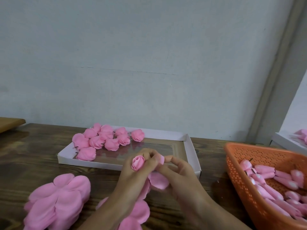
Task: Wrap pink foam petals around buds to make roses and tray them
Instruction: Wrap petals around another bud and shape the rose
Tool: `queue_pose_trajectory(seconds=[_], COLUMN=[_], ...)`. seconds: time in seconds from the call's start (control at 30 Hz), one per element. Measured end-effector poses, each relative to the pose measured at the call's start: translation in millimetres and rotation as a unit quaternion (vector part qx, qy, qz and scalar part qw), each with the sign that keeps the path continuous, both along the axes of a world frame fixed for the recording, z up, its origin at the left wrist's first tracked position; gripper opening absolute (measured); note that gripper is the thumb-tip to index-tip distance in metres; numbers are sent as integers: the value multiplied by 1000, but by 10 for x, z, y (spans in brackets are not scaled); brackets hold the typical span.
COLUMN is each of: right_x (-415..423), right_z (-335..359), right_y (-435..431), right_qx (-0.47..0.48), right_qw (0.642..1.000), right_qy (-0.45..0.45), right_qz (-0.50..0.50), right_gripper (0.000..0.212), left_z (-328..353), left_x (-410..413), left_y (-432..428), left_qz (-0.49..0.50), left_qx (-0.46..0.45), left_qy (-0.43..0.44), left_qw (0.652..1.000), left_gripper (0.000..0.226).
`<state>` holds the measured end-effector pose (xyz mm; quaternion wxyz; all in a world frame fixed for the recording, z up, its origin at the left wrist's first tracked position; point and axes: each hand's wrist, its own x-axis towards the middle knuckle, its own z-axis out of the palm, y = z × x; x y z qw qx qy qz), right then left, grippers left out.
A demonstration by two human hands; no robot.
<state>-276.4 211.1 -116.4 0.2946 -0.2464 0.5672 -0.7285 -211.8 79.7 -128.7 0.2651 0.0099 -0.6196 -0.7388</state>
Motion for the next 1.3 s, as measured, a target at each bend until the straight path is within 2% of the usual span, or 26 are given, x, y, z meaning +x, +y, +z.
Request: queue_pose_trajectory(seconds=[0.1, 0.17, 0.33, 0.47, 0.57, 0.87, 1.1, 1.3], right_x=[15, 3, 11, 20, 9, -37, -66, -99], right_z=[0, -20, -24, -41, -40, -2, 32, 120], right_y=[-7, -8, -26, -33, -28, -16, 10, 15], right_qx=[13, 14, 8, 13, 15, 51, 68, 31], right_qw=[993, 986, 973, 963, 966, 973, 959, 957], right_qy=[86, 129, 194, 229, 213, 180, 232, 281], right_qz=[-76, -104, -127, -142, -143, -136, -145, -65], right_gripper=[9, 4, 10, 13, 16, 33, 31, 30], left_z=[-51, -81, -90, -128, -163, -215, -173, -162], left_x=[-17, -24, -65, -56, -68, -63, -52, -43], left_y=[13, 16, 61, 39, 35, 36, 73, 61], left_qz=[14, 34, 43, 48, 20, -50, -41, -25], left_qx=[-46, -76, -76, -119, -118, -103, -134, -128], left_qy=[31, 49, 86, 99, 95, 61, 76, 79], left_qw=[998, 995, 992, 987, 988, 992, 987, 988], left_gripper=[34, 29, 32, 26, 43, 55, 50, 45])
